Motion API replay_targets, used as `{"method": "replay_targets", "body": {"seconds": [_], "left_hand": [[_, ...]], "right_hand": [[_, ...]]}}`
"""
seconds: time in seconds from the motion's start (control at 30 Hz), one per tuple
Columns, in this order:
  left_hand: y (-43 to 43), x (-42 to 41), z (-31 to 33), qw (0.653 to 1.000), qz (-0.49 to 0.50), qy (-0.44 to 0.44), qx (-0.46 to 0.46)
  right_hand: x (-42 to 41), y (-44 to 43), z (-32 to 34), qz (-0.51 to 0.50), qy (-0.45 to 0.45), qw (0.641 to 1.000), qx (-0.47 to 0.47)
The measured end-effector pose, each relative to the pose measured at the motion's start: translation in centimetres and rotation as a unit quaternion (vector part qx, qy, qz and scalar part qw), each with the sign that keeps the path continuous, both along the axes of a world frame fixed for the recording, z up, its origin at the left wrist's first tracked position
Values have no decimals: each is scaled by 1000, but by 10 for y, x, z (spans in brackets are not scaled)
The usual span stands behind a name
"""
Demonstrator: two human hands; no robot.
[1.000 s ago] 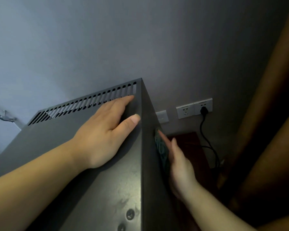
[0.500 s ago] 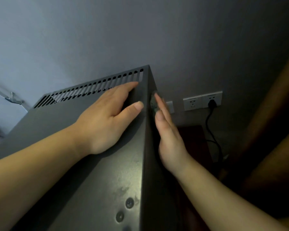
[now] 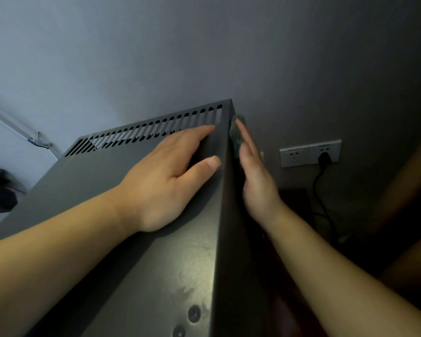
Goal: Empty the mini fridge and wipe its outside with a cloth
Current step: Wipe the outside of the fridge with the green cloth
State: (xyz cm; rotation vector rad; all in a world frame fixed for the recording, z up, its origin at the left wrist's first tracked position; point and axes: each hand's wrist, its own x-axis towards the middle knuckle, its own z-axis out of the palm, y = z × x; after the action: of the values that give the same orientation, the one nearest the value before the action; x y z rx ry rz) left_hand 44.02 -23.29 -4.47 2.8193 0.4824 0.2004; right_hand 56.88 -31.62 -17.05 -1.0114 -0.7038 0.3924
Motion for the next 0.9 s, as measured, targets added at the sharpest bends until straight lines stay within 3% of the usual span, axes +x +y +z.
{"method": "replay_targets", "body": {"seconds": [0.17, 0.27, 0.37, 0.5, 0.57, 0.63, 0.73, 0.8, 0.9], "left_hand": [[1, 1, 0, 1000, -1, 5, 1], [3, 0, -1, 1000, -8, 4, -4], [5, 0, -1, 1000, -20, 9, -16], [3, 1, 1, 1000, -22, 17, -11], [-2, 0, 3, 999, -28, 17, 4], [-6, 0, 4, 999, -35, 12, 38], [-11, -6, 7, 991, -29, -4, 130], [-17, -12, 8, 983, -14, -28, 179], [-32, -30, 9, 987, -2, -41, 155]], "right_hand": [[58, 33, 37, 61, 42, 996, -51], [33, 10, 30, 50, -36, 997, -56], [-10, -19, -13, 48, -43, 996, -56], [-54, -56, -72, 102, 59, 991, -60], [-53, -68, -72, 112, 64, 989, -72], [-52, -85, -48, 98, 1, 989, -107], [-79, -93, -13, 112, -24, 990, -81], [-106, -112, -24, 126, -46, 990, -44], [-127, -130, -69, 106, -2, 990, -90]]}}
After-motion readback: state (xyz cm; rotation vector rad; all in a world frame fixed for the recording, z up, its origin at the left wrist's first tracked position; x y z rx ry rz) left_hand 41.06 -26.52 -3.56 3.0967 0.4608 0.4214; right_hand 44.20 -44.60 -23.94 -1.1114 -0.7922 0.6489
